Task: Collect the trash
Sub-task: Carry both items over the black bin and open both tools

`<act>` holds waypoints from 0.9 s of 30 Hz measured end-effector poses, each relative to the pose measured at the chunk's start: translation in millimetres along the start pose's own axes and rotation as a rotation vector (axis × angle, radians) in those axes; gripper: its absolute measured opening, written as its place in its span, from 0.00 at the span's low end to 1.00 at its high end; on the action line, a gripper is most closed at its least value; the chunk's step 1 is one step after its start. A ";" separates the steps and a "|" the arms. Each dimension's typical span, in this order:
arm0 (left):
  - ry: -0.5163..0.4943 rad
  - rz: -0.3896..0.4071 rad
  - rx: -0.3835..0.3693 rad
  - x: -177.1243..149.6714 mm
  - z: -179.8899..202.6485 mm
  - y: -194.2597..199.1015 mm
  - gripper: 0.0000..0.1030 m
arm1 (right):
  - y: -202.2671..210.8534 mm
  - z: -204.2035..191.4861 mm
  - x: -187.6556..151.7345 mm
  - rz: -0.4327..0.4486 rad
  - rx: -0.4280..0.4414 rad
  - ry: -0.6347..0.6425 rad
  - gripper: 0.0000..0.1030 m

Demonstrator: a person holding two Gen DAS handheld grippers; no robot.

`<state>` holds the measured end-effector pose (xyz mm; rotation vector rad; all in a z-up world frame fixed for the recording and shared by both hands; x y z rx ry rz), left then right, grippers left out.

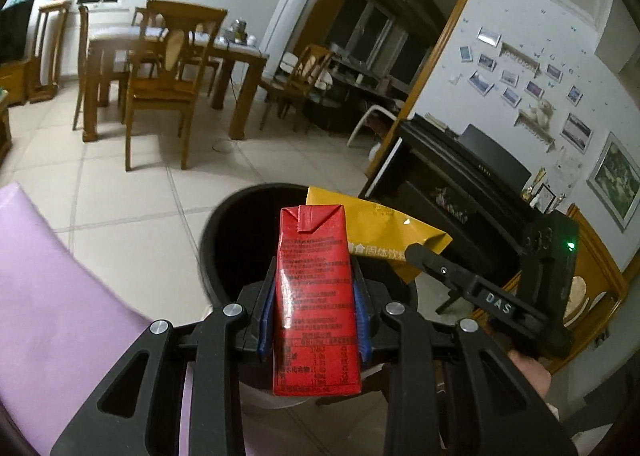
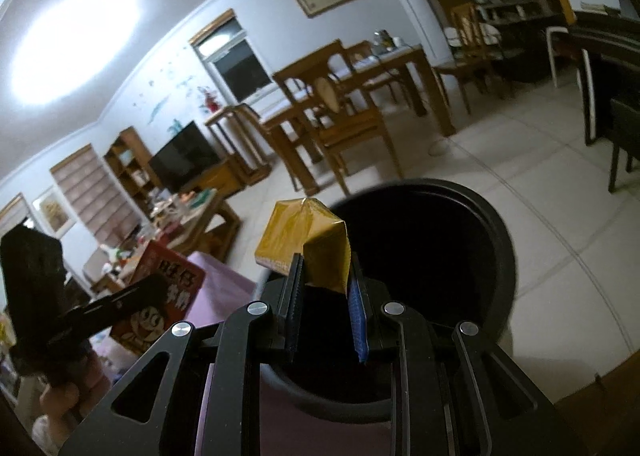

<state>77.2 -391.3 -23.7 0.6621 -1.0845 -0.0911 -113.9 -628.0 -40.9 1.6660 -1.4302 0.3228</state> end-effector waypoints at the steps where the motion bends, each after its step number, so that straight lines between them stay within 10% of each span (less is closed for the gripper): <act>1: 0.002 -0.007 0.000 0.2 -0.4 -3.0 0.30 | -2.7 8.8 0.4 -0.004 -0.006 -0.007 0.21; 12: 0.016 -0.075 0.016 -6.1 -3.0 -42.3 0.30 | -21.2 25.0 -9.3 -0.026 -0.040 -0.023 0.23; 18: 0.018 -0.081 0.037 -0.7 -1.2 -36.4 0.43 | -21.0 20.6 -9.3 -0.011 -0.040 -0.037 0.52; 27: 0.036 -0.023 0.070 0.4 -11.3 6.2 0.57 | -13.5 -8.9 -20.5 -0.024 0.035 -0.018 0.62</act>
Point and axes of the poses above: each gripper's, at about its wrist camera, not at the fingertips, and y roughly against the way its jaws point, z to its right, x to its top, the point moved 4 cm from there along -y, roughly the way its jaws point, and after that the axes turned 6 degrees about -y, right-handed, at the moved point
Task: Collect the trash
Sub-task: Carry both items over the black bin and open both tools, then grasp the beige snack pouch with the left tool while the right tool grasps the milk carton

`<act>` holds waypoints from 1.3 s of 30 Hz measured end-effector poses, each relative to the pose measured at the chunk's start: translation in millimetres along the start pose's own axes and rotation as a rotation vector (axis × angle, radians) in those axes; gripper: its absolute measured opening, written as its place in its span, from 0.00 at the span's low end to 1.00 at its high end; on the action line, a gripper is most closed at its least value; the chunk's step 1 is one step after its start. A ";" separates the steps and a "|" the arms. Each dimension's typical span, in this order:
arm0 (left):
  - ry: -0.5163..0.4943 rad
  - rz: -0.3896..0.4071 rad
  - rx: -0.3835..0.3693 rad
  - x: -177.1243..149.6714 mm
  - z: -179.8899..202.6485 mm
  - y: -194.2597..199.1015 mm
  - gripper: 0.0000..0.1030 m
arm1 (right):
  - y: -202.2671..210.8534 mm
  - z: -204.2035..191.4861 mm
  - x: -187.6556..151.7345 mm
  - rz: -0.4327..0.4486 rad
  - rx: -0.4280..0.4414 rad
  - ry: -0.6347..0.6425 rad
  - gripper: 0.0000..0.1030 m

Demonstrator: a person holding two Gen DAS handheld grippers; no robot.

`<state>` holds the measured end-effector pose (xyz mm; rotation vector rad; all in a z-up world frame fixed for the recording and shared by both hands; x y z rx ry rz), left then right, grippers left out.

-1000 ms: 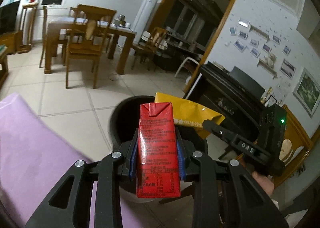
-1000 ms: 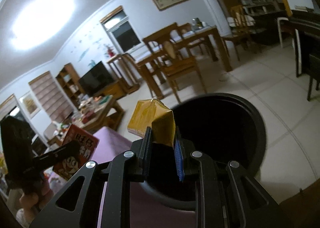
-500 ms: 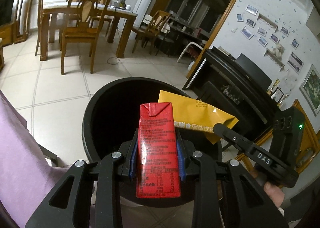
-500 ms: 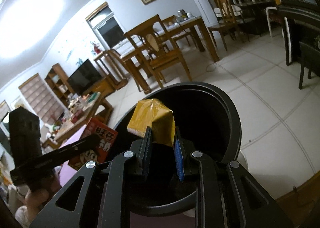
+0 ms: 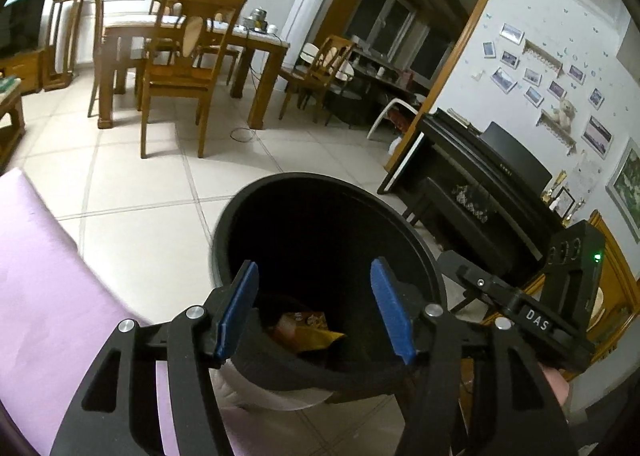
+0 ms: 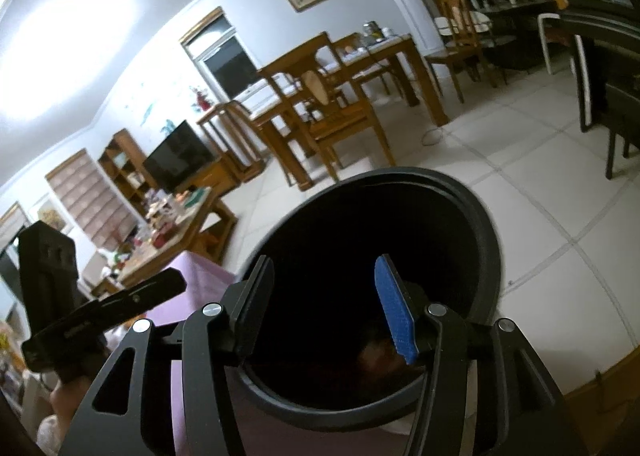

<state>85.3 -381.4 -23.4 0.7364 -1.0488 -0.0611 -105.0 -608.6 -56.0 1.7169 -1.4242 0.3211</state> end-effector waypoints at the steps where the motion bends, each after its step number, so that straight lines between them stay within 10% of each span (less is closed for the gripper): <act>1: 0.002 0.004 0.004 -1.0 -4.4 5.9 0.57 | -1.3 -6.0 0.6 -0.004 0.013 0.000 0.68; 13: 0.083 0.131 0.206 -33.8 -92.0 145.3 0.57 | -49.8 -166.7 -55.5 -0.238 0.260 0.140 0.72; 24: 0.253 0.095 0.484 -132.4 -215.7 288.4 0.57 | -70.5 -383.0 -181.6 -0.410 0.496 0.596 0.72; 33: 0.258 -0.063 0.529 -179.9 -267.7 294.9 0.57 | -110.6 -463.4 -273.8 -0.522 0.448 1.032 0.72; 39: 0.238 -0.128 0.505 -192.5 -278.4 280.1 0.55 | -121.5 -463.9 -287.7 -0.623 0.447 1.069 0.72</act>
Point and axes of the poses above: each gripper's, at about its wrist camera, not at the fingertips, and y roughly against the way its jaws point, z to its right, x to its top, the point moved 4 cm from there along -y, roughly the way its jaws point, and after that the axes turned 6 degrees about -y, right-handed, at the moved point
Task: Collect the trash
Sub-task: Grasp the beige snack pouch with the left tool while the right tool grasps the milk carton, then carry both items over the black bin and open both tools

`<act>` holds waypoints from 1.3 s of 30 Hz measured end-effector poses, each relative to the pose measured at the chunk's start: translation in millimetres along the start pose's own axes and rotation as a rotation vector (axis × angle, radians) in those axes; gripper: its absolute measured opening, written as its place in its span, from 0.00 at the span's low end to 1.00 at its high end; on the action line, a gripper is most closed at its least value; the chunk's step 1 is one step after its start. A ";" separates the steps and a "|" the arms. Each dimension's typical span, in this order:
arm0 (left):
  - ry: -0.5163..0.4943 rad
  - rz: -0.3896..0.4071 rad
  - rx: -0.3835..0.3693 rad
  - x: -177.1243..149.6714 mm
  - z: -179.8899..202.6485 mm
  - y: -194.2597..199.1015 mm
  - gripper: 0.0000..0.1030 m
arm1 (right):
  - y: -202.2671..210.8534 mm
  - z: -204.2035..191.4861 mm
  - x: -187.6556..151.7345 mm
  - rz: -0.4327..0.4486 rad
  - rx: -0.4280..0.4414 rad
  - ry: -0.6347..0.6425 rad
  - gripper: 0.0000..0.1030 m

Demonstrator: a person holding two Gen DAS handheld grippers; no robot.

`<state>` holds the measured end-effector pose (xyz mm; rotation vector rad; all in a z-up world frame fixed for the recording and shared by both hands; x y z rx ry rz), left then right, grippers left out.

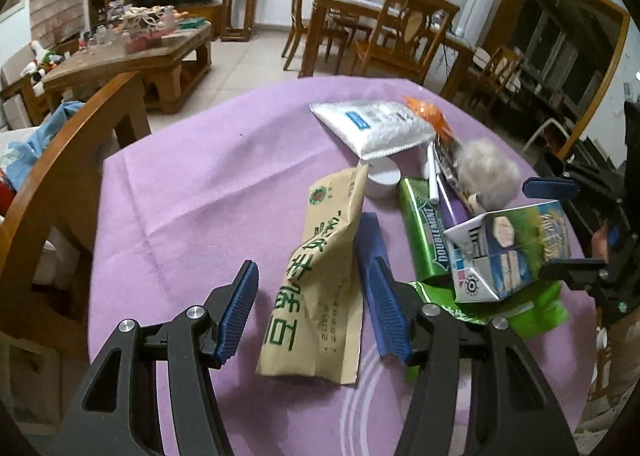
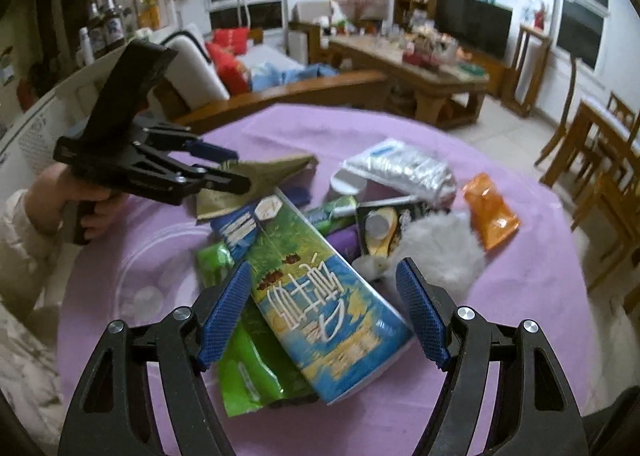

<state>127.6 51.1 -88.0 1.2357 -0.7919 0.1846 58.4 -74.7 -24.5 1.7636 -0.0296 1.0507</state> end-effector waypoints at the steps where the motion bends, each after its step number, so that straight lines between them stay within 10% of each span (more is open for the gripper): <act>1: 0.000 -0.003 -0.006 -2.1 0.8 -1.5 0.53 | -0.3 0.7 -4.6 -0.009 0.002 0.007 0.72; 4: 0.022 -0.004 -0.035 -5.9 -0.8 -3.4 0.28 | 0.6 -3.0 -22.4 -0.018 0.004 0.010 0.65; 10: 0.043 0.070 -0.020 -7.6 2.0 17.1 0.24 | 7.8 -0.5 -31.5 0.036 0.014 -0.074 0.51; 23: 0.103 0.328 -0.028 18.8 29.2 90.4 0.24 | 99.8 63.5 -42.8 0.329 0.330 -0.573 0.50; 39: -0.037 0.400 -0.120 67.2 129.2 95.8 0.24 | 206.0 117.4 -102.4 0.565 0.128 -0.662 0.50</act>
Point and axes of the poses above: each gripper's, at about its wrist camera, not at the fingertips, and y roughly against the way its jaws point, z to its right, x to its top, the point moved 4 cm from there along -y, roughly the way its jaws point, and after that the axes turned 6 degrees about -y, right-handed, at the moved point
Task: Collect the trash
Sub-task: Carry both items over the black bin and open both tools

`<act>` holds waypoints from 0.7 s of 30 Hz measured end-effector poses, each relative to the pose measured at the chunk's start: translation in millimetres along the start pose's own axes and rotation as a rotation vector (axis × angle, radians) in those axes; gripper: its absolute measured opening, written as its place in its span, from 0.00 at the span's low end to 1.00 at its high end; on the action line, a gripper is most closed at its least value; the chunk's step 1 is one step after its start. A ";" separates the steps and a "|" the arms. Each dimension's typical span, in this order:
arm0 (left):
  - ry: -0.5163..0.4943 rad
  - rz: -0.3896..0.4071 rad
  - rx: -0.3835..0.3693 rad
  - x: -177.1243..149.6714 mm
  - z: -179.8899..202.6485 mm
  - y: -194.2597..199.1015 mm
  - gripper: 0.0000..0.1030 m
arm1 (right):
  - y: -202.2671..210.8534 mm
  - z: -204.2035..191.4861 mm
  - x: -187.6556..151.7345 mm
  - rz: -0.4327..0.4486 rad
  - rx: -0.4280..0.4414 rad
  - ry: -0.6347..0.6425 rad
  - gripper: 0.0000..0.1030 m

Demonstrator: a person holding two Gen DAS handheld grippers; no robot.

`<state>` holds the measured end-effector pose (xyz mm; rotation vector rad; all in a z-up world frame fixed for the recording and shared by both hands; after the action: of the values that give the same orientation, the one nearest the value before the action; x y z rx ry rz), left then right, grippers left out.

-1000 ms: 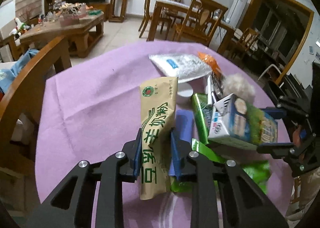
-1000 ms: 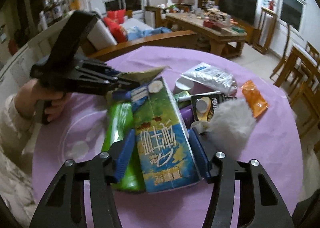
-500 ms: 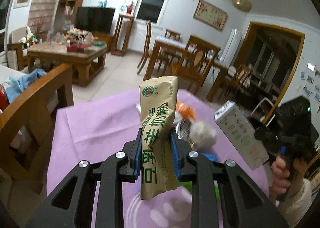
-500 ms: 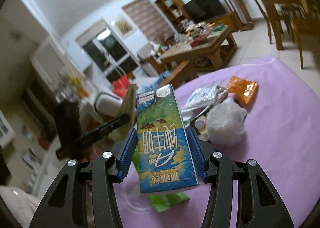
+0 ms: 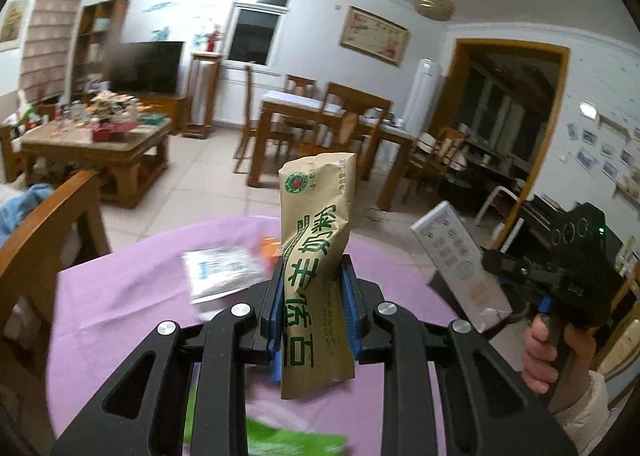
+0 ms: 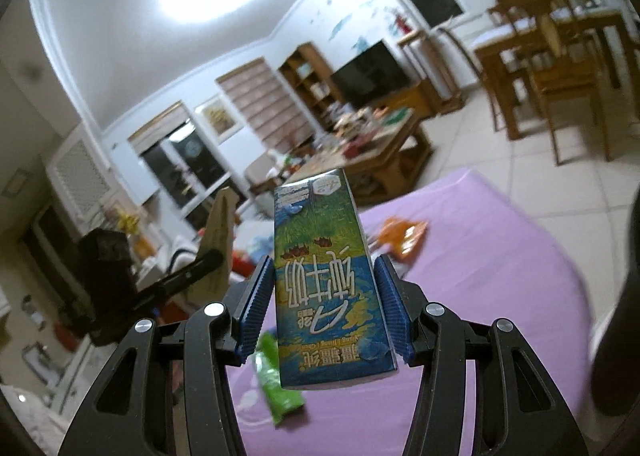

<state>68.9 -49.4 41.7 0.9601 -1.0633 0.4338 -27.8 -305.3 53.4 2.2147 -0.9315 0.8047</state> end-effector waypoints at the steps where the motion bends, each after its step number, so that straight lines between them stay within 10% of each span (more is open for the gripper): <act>1: -0.012 -0.002 -0.018 1.9 10.8 -6.1 0.24 | 9.6 6.2 3.3 0.021 -0.017 -0.002 0.50; 21: -0.188 -0.081 -0.290 5.1 186.5 -116.4 0.24 | 180.8 144.7 10.7 0.286 -0.231 -0.160 0.51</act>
<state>53.9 -267.9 22.2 0.7917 -1.2143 0.1187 -117.6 -516.6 20.6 1.9916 -1.3697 0.6130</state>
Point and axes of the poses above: each gripper's, at about its wrist camera, not at the fingertips, and y roughly against the way its jaws point, z to its right, x to its top, the point moved 4 cm from there along -y, roughly the way its jaws point, and after that the axes turned 6 degrees about -y, right-handed, at the moved point
